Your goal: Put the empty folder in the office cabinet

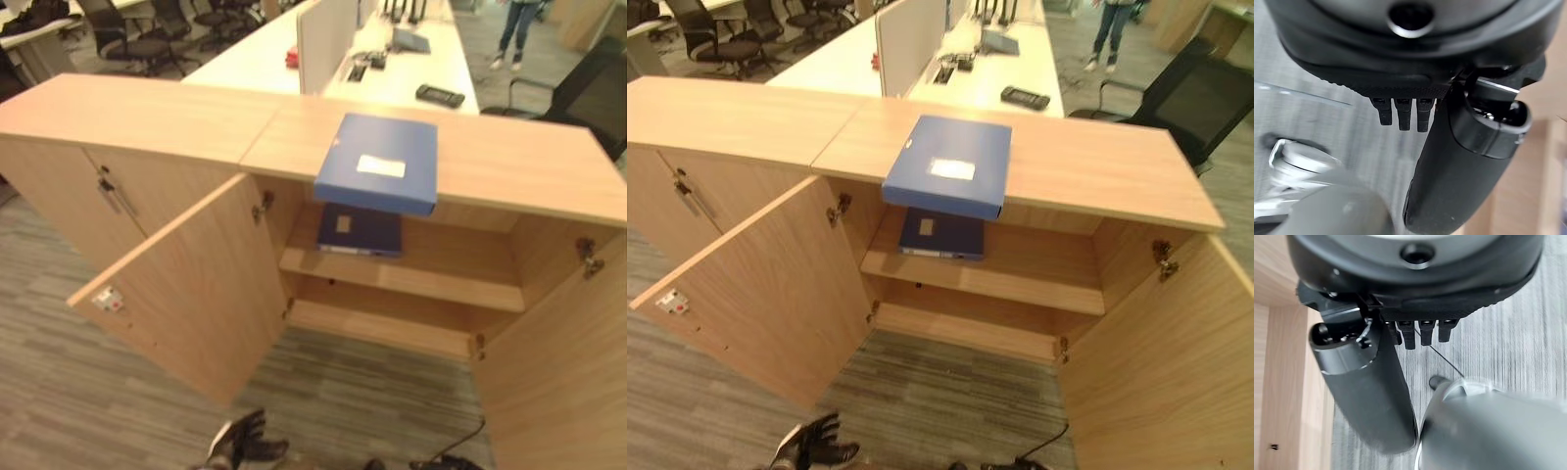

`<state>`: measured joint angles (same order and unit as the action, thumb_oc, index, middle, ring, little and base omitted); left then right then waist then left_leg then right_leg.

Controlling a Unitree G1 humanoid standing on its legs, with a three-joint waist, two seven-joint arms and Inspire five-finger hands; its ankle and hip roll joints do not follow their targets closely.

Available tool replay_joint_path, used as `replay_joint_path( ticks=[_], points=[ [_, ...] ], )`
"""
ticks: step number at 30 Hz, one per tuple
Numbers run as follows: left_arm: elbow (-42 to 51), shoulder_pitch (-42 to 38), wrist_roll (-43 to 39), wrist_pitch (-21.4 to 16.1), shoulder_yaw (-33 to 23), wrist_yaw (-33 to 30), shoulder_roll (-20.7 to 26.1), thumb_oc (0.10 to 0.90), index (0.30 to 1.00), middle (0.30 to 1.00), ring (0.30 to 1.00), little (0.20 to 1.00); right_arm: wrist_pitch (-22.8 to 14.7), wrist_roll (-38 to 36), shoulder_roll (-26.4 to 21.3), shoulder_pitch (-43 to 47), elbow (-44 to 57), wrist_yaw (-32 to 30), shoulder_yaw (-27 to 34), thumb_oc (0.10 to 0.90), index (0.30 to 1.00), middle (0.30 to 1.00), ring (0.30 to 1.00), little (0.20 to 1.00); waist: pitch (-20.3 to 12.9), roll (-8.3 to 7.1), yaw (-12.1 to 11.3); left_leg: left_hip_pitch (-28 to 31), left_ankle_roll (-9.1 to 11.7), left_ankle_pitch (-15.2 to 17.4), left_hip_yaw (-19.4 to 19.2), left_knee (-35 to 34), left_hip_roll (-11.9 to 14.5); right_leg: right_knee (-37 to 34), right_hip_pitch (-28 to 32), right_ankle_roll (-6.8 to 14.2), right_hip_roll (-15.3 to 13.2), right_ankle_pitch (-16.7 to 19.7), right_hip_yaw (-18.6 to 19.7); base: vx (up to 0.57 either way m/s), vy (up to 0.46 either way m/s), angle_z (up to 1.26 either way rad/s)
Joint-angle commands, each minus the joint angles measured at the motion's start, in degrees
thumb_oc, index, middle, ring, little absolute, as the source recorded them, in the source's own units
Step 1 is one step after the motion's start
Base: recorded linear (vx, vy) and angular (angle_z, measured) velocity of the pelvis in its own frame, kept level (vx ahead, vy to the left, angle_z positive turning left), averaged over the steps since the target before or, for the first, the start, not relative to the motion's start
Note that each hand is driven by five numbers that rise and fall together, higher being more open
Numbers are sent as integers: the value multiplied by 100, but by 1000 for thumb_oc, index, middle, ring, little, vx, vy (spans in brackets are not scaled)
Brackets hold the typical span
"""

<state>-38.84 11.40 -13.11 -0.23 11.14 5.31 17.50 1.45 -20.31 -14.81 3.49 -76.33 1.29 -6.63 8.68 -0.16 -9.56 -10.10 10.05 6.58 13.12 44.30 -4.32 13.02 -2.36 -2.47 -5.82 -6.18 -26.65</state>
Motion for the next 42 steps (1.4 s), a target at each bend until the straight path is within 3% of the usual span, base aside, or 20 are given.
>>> replay_joint_path(
  ticks=[1,2,3,4,5,6,7,8,11,17,25,32,33,36,38,42],
  points=[
    [1165,110,32,-191,-108,215,378,800,900,900,900,900,19,157,-429,152,215,-28,-20,800,900,900,900,900,319,-144,-109,33,-748,-627,-788,-406,-184,-295,348,368,-240,121,447,190,-41,-10],
    [1262,154,19,-196,-128,230,380,800,900,900,900,900,18,199,-418,173,210,-16,-44,800,900,900,900,900,320,-173,-156,-52,-865,-417,-852,-618,-129,-324,424,374,-261,86,531,171,46,-12],
    [1326,193,-48,-218,-162,224,373,800,900,900,900,900,-7,297,-402,255,196,-27,-118,800,900,900,900,900,318,-263,-229,-226,-1026,-295,-856,-1674,20,-408,440,428,-364,156,597,105,57,-12],
    [1326,194,-48,-218,-163,224,375,800,900,900,900,900,-8,297,-400,256,195,-27,-118,800,900,900,900,900,322,-276,-236,-208,-1028,-313,-866,-1708,11,-408,440,430,-377,158,605,85,72,-19],
    [1344,183,-59,-217,-162,196,398,800,900,900,900,900,-16,338,-375,292,175,-42,-162,800,900,900,900,900,314,-272,-260,-173,-998,-460,-775,-2341,165,-389,458,446,-366,118,651,98,43,-28],
    [1337,161,-73,-226,-146,178,408,800,900,900,900,900,-36,368,-347,327,154,-54,-200,800,900,900,900,900,322,-232,-285,-166,-884,-904,-684,-3042,429,-387,530,461,-328,61,673,96,44,-37],
    [1337,160,-73,-226,-146,178,408,800,900,900,900,900,-36,368,-347,327,154,-54,-200,800,900,900,900,900,325,-232,-285,-160,-884,-906,-685,-3048,429,-388,534,461,-329,61,673,136,74,-36],
    [1282,82,-74,-216,-81,139,389,800,900,900,900,900,-50,365,-260,326,106,-90,-221,800,900,900,900,900,377,-167,-316,-250,-799,-1451,-674,-3878,846,-323,598,469,-300,-18,686,108,65,-18],
    [1357,101,-41,-204,-116,141,389,800,900,900,900,900,-55,423,-147,274,107,-38,-248,800,900,900,900,900,187,4,-361,369,-715,-1600,-374,-4737,997,-248,659,525,-177,-64,751,157,107,-2],
    [1686,61,-69,-203,-55,225,585,800,900,900,900,900,-60,482,21,198,156,-25,-314,800,900,900,900,900,-77,-73,-317,658,-661,-1589,-430,-4930,920,-729,879,583,-43,28,787,122,51,-17],
    [2464,100,-455,-209,-84,192,609,800,900,900,900,900,-38,463,221,148,215,-15,-386,800,900,900,900,900,-137,-105,-341,792,-722,-1478,-413,-4930,753,-853,1044,695,-153,90,735,53,38,0],
    [3997,220,-583,-326,-474,38,811,800,900,900,900,900,-52,387,375,54,327,-50,-455,800,900,900,900,900,-146,-140,-403,782,-725,-1467,-357,-4930,679,-915,1094,739,-182,155,651,2,-5,3],
    [4932,101,-297,-485,-816,-210,1053,800,900,900,900,900,-22,547,460,45,221,-131,-529,800,900,900,900,900,-152,-170,-436,819,-713,-1435,-353,-4930,664,-930,1140,746,-182,148,641,7,-30,15],
    [5446,35,-49,-617,-1159,-492,1094,800,900,900,900,900,-8,588,538,17,192,-161,-565,800,900,900,900,900,-162,-200,-466,821,-697,-1428,-330,-4930,656,-949,1162,747,-173,141,614,13,-37,8],
    [5957,-68,668,-786,-1673,-1113,1005,800,900,900,900,900,-34,458,708,-20,291,-200,-639,800,900,900,900,900,-171,-268,-534,825,-662,-1424,-280,-4930,651,-977,1209,734,-156,116,573,3,-62,3],
    [6259,-304,1633,-833,-1906,-1595,1142,800,900,900,900,900,-38,380,825,-56,358,-240,-736,800,900,900,900,900,-190,-335,-553,810,-629,-1451,-262,-4930,656,-1016,1246,734,-139,131,523,5,-62,6]
  ],
)
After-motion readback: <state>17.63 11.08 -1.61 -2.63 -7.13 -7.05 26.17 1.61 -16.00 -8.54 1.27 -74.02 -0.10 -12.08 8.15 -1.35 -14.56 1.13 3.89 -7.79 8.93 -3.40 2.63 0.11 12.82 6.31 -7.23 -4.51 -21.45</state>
